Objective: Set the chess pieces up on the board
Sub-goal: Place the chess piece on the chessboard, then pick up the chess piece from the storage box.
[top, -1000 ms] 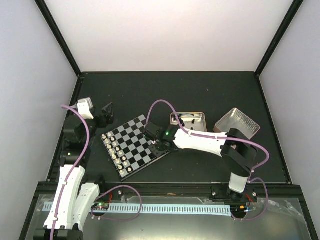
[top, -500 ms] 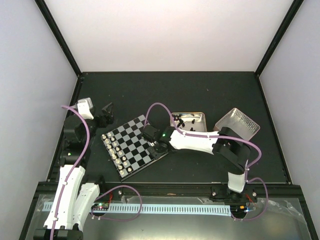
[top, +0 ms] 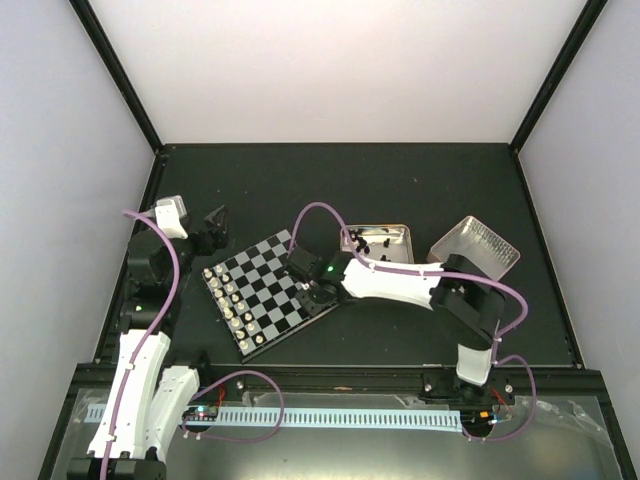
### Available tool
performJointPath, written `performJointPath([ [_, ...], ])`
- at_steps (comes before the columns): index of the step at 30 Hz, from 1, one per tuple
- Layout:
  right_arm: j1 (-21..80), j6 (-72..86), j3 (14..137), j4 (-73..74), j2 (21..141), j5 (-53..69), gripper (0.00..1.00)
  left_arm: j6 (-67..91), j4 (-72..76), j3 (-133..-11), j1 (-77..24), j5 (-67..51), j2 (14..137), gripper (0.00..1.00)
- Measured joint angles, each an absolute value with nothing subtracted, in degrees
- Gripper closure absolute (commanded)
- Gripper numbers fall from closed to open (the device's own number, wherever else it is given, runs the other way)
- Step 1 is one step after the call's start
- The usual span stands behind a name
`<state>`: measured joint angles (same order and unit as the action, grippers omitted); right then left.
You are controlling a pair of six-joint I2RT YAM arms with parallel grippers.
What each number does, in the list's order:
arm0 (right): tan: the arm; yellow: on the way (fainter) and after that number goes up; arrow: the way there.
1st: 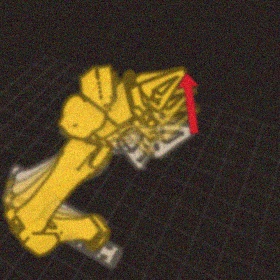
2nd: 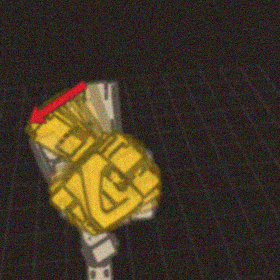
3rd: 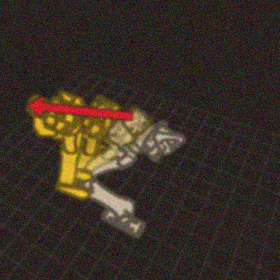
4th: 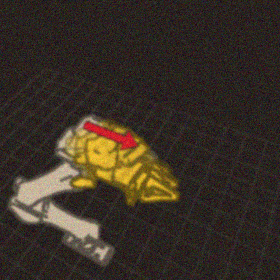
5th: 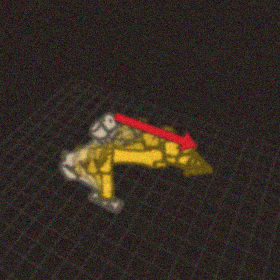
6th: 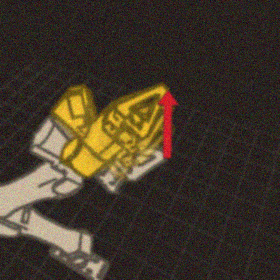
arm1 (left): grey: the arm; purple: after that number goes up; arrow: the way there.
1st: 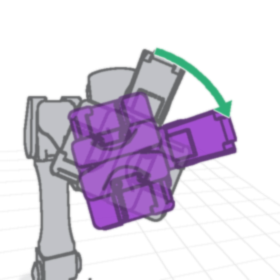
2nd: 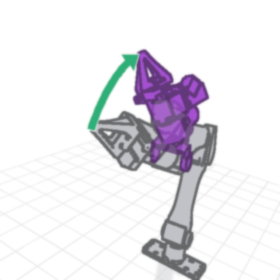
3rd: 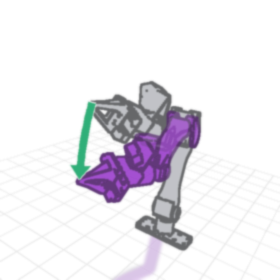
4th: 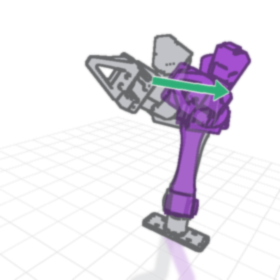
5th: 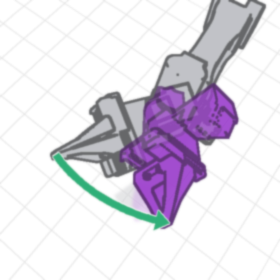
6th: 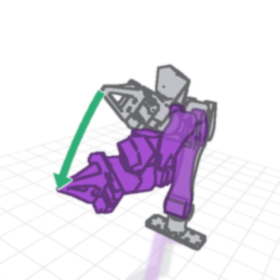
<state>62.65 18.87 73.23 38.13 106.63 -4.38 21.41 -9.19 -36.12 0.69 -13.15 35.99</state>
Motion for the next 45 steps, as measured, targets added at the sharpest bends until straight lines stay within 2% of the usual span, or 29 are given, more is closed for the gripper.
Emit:
performJointPath([
  [5, 59.79, 22.11, 70.65, 36.75, 98.8, -7.6, 0.69, 21.41, -9.72, -36.12, 0.69, -13.8, 35.99, 0.01],
  [11, 48.71, 27.03, 63.46, 33.89, 85.86, -12.58, 0.69, 21.41, -9.78, -36.12, 0.69, -15.14, 36.01, 0.01],
  [14, 42.63, 28.08, 61.89, 32.93, 86.04, -12.51, 0.68, 21.41, -9.76, -36.21, 0.69, -15.62, 36.4, 0.01],
  [17, 38.02, 28.32, 61.39, 32.29, 89.14, -11.27, 0.59, 21.41, -9.67, -36.27, 0.69, -15.81, 36.82, 0.01],
  [23, 35.27, 27.77, 62.89, 31.66, 95.94, -8.08, 0.59, 21.41, -9.63, -36.38, 0.69, -15.9, 37.82, 0.01],
  [31, 35.09, 26.44, 66.65, 30.98, 101.75, -5.37, 0.66, 21.32, -9.69, -36.64, 0.69, -15.88, 38.24, 0.01],
  [38, 35.09, 25.8, 68.69, 31.05, 104.88, -7.18, 0.78, 21.17, -9.69, -36.64, 0.69, -15.84, 38.22, 0.01],
  [43, 35.09, 25.71, 69.41, 30.96, 106.83, -8.34, 0.81, 21.17, -9.67, -36.64, 0.69, -15.86, 38.24, 0.01],
  [45, 35.09, 25.65, 69.63, 30.87, 107.31, -8.69, 0.87, 21.17, -9.67, -36.64, 0.69, -15.86, 38.24, 0.01],
])
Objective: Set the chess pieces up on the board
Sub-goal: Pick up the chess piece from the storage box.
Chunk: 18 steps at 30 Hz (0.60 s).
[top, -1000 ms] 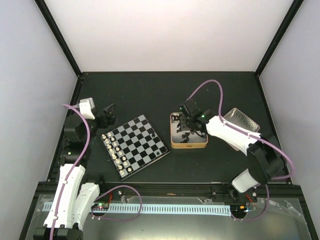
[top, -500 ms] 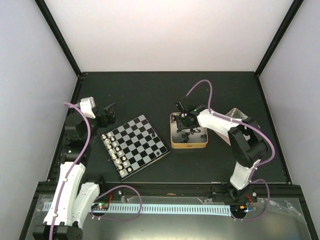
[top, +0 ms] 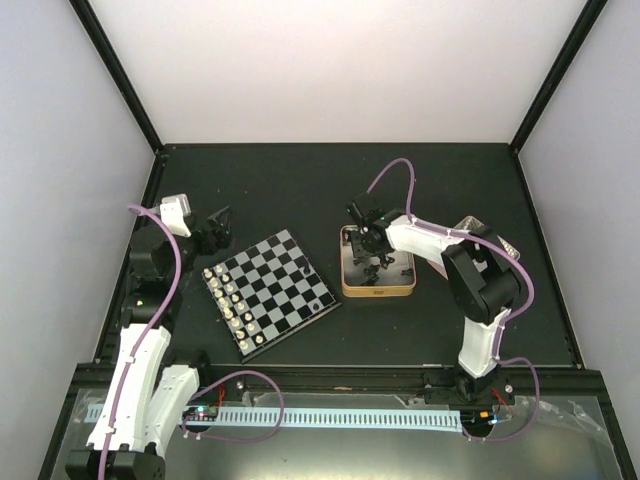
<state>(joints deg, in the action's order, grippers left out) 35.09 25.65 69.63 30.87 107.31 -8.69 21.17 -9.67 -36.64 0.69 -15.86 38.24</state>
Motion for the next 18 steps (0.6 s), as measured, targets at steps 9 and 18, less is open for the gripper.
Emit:
performJointPath([
  [9, 35.09, 24.38, 70.61, 29.23, 109.73, -10.83, 0.98, 21.19, -9.63, -36.64, 0.69, -16.58, 38.24, 0.01],
  [18, 35.05, 24.1, 69.52, 29.36, 106.52, -11.6, 0.98, 21.23, -9.63, -36.64, 0.69, -17.12, 38.2, 0.01],
])
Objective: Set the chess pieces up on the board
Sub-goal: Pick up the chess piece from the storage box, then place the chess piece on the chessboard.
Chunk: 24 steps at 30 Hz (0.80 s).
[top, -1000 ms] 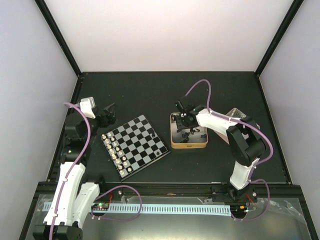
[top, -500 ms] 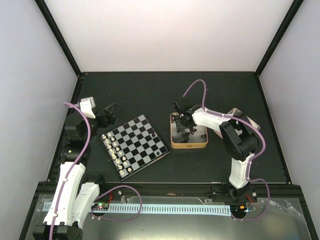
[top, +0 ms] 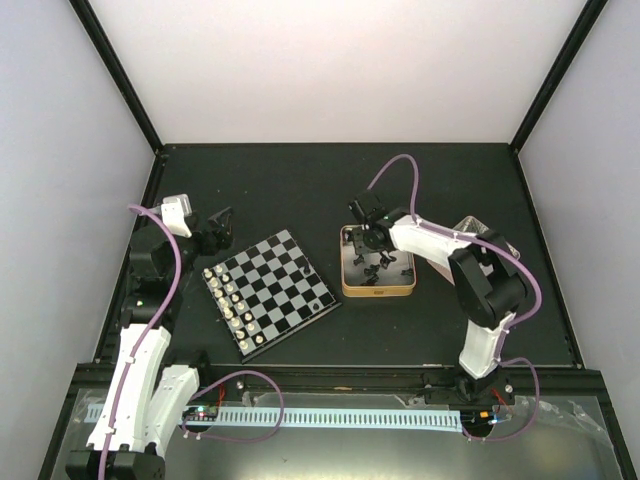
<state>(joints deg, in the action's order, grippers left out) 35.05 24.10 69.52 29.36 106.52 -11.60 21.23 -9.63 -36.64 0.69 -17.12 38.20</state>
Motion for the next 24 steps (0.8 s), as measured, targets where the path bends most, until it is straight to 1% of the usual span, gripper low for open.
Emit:
performJointPath([
  [6, 36.64, 24.1, 68.66, 30.41, 100.03, -9.3, 0.98, 21.28, -9.61, -36.64, 0.69, -17.26, 37.67, 0.01],
  [10, 41.21, 24.1, 68.82, 31.33, 97.78, -7.35, 0.98, 21.58, -9.58, -36.64, 0.69, -17.26, 37.47, 0.01],
  [17, 52.07, 24.1, 71.07, 33.98, 98.15, -5.63, 0.98, 21.85, -9.65, -36.64, 0.69, -17.41, 36.97, 0.01],
  [24, 57.1, 23.9, 72.75, 34.79, 101.8, -5.43, 0.98, 22.55, -9.63, -36.64, 0.69, -17.82, 35.97, 0.01],
])
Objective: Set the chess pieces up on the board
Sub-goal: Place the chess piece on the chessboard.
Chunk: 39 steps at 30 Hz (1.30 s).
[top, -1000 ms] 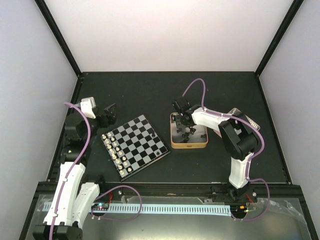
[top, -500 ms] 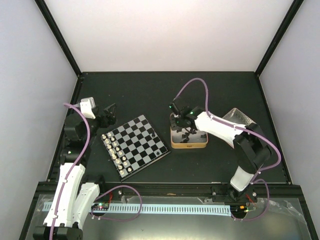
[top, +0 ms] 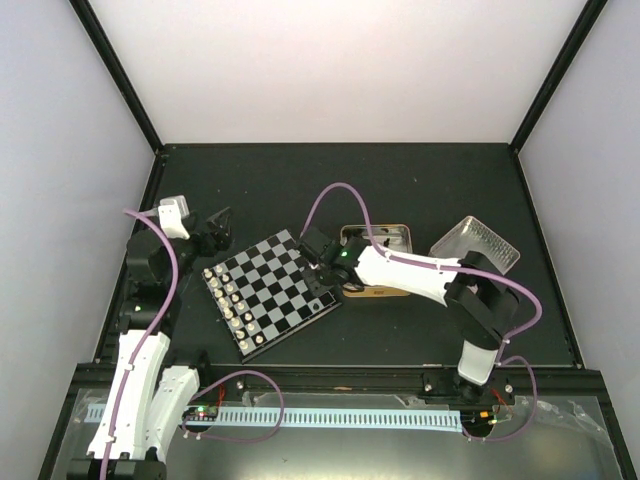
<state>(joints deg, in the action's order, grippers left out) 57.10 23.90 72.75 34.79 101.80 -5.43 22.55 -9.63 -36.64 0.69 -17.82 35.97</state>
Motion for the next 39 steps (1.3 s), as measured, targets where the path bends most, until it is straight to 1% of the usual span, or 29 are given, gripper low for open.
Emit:
performJointPath([
  [14, 63.02, 21.34, 77.82, 37.82, 109.19, -6.02, 0.97, 22.76, -9.87, -36.64, 0.69, -18.13, 34.85, 0.01],
  [30, 63.2, 19.73, 78.11, 38.39, 112.03, -9.78, 0.94, 22.72, -10.87, -36.62, 0.69, -18.11, 34.81, 0.01],
  [36, 63.2, 19.57, 78.41, 37.91, 112.27, -9.69, 0.91, 22.72, -11.11, -36.62, 0.69, -18.09, 34.48, 0.01],
  [39, 63.2, 19.64, 78.41, 37.89, 112.27, -9.5, 0.86, 22.72, -11.11, -36.62, 0.69, -18.09, 34.48, 0.01],
])
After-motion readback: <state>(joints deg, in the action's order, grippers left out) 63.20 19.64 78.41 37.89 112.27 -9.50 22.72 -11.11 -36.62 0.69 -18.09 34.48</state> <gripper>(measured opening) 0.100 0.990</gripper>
